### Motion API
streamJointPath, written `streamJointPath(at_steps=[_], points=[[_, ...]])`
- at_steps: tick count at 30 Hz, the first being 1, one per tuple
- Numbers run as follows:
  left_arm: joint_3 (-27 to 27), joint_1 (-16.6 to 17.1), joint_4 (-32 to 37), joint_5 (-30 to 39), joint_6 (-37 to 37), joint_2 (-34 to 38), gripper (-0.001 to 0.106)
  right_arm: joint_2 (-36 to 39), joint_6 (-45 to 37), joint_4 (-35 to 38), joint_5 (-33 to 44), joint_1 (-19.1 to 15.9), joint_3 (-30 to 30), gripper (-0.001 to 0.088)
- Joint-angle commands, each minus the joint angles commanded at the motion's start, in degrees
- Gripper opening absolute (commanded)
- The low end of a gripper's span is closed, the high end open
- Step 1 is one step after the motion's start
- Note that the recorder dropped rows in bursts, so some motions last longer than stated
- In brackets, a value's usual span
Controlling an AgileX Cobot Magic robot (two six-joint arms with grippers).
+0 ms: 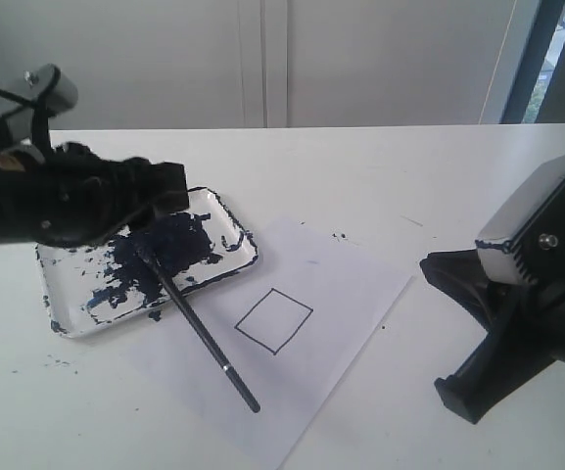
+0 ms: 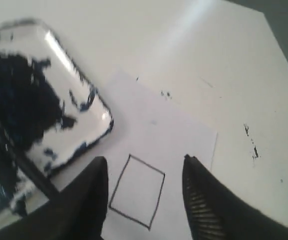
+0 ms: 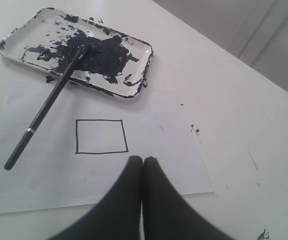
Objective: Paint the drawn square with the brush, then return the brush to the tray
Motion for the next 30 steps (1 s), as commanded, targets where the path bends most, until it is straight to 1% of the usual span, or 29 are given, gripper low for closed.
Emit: streamJointPath(at_steps=[4, 5, 10, 12, 15, 17, 18, 20, 21, 23, 26, 28, 30], points=[[-3.18, 0.00, 0.00, 2.18, 12.95, -2.96, 0.051, 0.00, 0.00, 0.00, 0.00, 0.00, 0.00, 0.0000], [-3.71, 0.00, 0.00, 2.30, 14.33, -3.55, 0.051, 0.00, 0.00, 0.00, 0.00, 0.00, 0.00, 0.0000], [-5.47, 0.00, 0.00, 0.94, 15.51, -4.86, 0.051, 0.00, -0.47, 0.00, -0.02, 0.00, 0.00, 0.0000], [-5.53, 0.45, 1.21, 1.10, 15.80, -5.00, 0.051, 0.00, -0.58, 0.00, -0.12, 0.00, 0.00, 0.0000], [-5.53, 3.66, 1.71, 3.22, 15.80, -5.23, 0.051, 0.00, -0.58, 0.00, -0.12, 0.00, 0.00, 0.0000], [-5.67, 7.51, 2.49, 4.92, 15.80, -5.36, 0.049, 0.00, -0.58, 0.00, -0.12, 0.00, 0.00, 0.0000], [-5.71, 9.28, 2.49, 5.79, 15.69, -5.49, 0.047, 0.00, -0.58, 0.00, -0.12, 0.00, 0.00, 0.0000], [-6.23, 13.83, 2.27, 8.29, 15.31, -5.49, 0.038, 0.00, -0.58, 0.00, -0.12, 0.00, 0.00, 0.0000], [-6.62, 15.55, 1.76, 10.00, 15.07, -5.49, 0.035, 0.00, -0.58, 0.00, -0.12, 0.00, 0.00, 0.0000], [-7.21, 19.19, -0.75, 13.50, 14.72, -5.49, 0.029, 0.00, -0.58, 0.00, -0.12, 0.00, 0.00, 0.0000], [-7.45, 21.52, -2.98, 14.34, 14.72, -6.49, 0.028, 0.00, -0.58, 0.00, -0.12, 0.00, 0.00, 0.0000], [-7.45, 21.79, -3.07, 16.10, 15.63, -7.58, 0.028, 0.00, -0.58, 0.00, 0.01, 0.00, 0.00, 0.0000], [-7.45, 21.89, -2.92, 19.48, 16.89, -8.86, 0.027, 0.00, -0.58, 0.00, 0.01, 0.00, 0.00, 0.0000]])
